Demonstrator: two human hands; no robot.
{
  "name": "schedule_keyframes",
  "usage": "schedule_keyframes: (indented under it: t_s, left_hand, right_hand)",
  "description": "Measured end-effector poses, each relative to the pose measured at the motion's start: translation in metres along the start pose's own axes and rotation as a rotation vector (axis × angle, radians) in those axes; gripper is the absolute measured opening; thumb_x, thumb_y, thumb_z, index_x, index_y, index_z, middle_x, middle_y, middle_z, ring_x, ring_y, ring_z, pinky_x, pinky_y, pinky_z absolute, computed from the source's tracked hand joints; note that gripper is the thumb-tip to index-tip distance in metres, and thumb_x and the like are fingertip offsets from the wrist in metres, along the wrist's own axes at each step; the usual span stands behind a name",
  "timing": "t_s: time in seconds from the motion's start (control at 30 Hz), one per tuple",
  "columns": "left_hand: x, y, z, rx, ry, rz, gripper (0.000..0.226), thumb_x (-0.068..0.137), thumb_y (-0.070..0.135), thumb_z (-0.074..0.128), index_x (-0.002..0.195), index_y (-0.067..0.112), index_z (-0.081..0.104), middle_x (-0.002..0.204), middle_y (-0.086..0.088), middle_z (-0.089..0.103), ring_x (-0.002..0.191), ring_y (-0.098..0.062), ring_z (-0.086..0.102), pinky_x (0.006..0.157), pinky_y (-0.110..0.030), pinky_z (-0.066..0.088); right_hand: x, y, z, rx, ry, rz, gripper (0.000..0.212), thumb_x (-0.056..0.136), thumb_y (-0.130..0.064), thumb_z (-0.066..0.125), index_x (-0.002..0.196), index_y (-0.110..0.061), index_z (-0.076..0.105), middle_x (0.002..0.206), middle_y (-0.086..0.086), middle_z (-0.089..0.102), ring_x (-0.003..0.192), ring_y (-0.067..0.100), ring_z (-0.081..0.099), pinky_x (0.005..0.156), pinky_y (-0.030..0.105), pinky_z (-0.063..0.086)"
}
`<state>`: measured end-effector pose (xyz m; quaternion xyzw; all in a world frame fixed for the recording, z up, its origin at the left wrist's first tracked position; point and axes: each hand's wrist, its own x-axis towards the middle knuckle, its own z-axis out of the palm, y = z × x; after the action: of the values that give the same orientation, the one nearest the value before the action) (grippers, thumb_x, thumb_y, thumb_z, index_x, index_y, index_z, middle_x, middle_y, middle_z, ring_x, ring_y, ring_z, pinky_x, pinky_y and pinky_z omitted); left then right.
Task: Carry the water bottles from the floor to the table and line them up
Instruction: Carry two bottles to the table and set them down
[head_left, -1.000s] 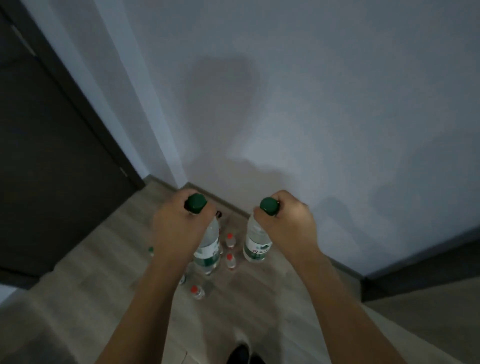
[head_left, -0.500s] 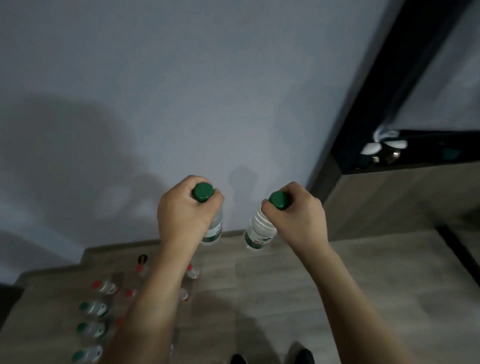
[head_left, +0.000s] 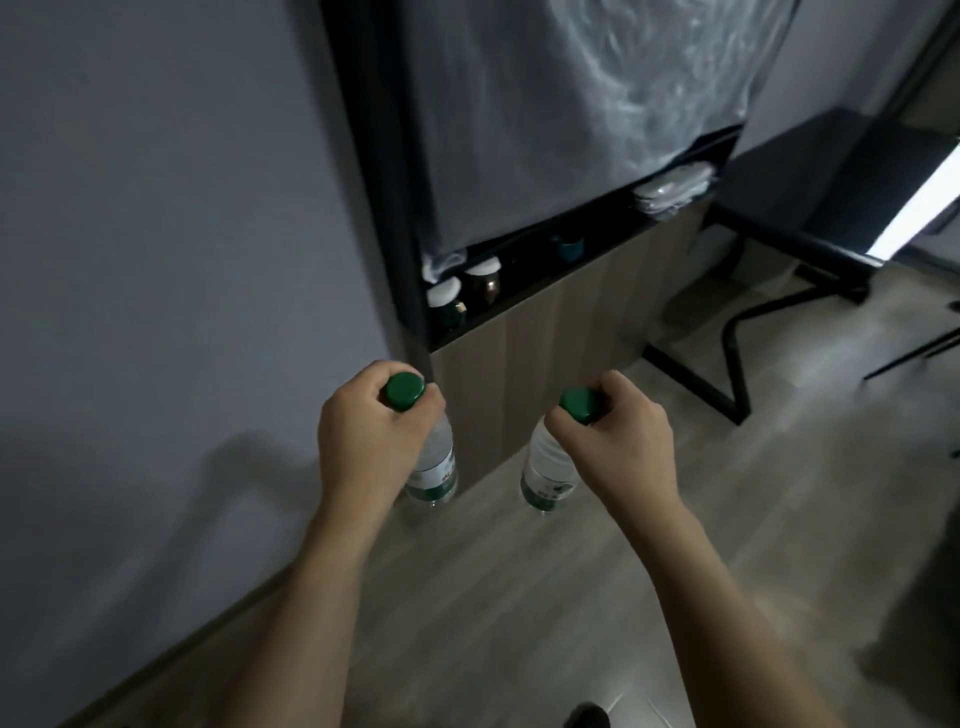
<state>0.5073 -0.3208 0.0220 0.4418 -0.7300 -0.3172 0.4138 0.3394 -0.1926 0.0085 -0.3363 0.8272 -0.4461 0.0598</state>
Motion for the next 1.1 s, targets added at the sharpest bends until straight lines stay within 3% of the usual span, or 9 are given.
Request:
schedule_keyframes:
  t_s: [0.2, 0.3, 0.4, 0.5, 0.73, 1.1]
  left_hand:
    - [-0.001, 0.059, 0.110, -0.062, -0.119, 0.037, 0.015, 0.071, 0.038, 0.070, 0.072, 0.024, 0.066, 0.064, 0.011, 0.064, 0.062, -0.009, 0.063, 0.058, -0.033, 0.052]
    - [-0.004, 0.091, 0.163, -0.110, -0.196, 0.067, 0.014, 0.071, 0.036, 0.071, 0.073, 0.023, 0.066, 0.064, 0.010, 0.064, 0.060, -0.005, 0.061, 0.055, -0.023, 0.048]
    - [-0.005, 0.126, 0.213, -0.137, -0.260, 0.096, 0.013, 0.071, 0.034, 0.071, 0.074, 0.022, 0.066, 0.063, 0.008, 0.064, 0.061, -0.010, 0.062, 0.059, -0.032, 0.052]
    - [-0.002, 0.157, 0.258, -0.153, -0.310, 0.124, 0.015, 0.069, 0.033, 0.071, 0.074, 0.019, 0.067, 0.063, 0.005, 0.064, 0.063, -0.017, 0.062, 0.062, -0.041, 0.055]
    - [0.013, 0.209, 0.366, -0.177, -0.433, 0.226, 0.015, 0.070, 0.034, 0.071, 0.073, 0.020, 0.066, 0.064, 0.004, 0.064, 0.065, -0.019, 0.064, 0.063, -0.044, 0.055]
    - [0.090, 0.290, 0.567, -0.269, -0.560, 0.286, 0.016, 0.067, 0.040, 0.070, 0.072, 0.026, 0.064, 0.063, 0.009, 0.063, 0.061, -0.010, 0.061, 0.059, -0.033, 0.053]
  right_hand:
    - [0.045, 0.069, -0.080, -0.052, 0.121, 0.058, 0.026, 0.066, -0.046, 0.061, 0.070, -0.023, 0.051, 0.060, -0.007, 0.056, 0.057, 0.009, 0.055, 0.053, 0.037, 0.052]
    - [0.065, 0.102, -0.115, -0.056, 0.161, 0.083, 0.029, 0.065, -0.046, 0.061, 0.072, -0.020, 0.052, 0.060, -0.006, 0.056, 0.058, 0.013, 0.056, 0.055, 0.041, 0.052]
    - [0.084, 0.129, -0.147, -0.044, 0.196, 0.118, 0.029, 0.064, -0.048, 0.060, 0.072, -0.022, 0.052, 0.062, -0.007, 0.057, 0.060, 0.015, 0.057, 0.057, 0.043, 0.053]
    - [0.104, 0.155, -0.175, -0.034, 0.251, 0.145, 0.026, 0.063, -0.048, 0.060, 0.071, -0.025, 0.051, 0.061, -0.009, 0.056, 0.060, 0.013, 0.056, 0.057, 0.040, 0.052]
    - [0.164, 0.221, -0.232, -0.055, 0.352, 0.201, 0.024, 0.063, -0.047, 0.063, 0.065, -0.028, 0.048, 0.056, -0.010, 0.053, 0.054, 0.005, 0.053, 0.048, 0.026, 0.040]
    - [0.320, 0.314, -0.330, -0.097, 0.420, 0.287, 0.028, 0.065, -0.045, 0.065, 0.071, -0.020, 0.055, 0.062, -0.004, 0.058, 0.060, 0.017, 0.057, 0.057, 0.044, 0.052]
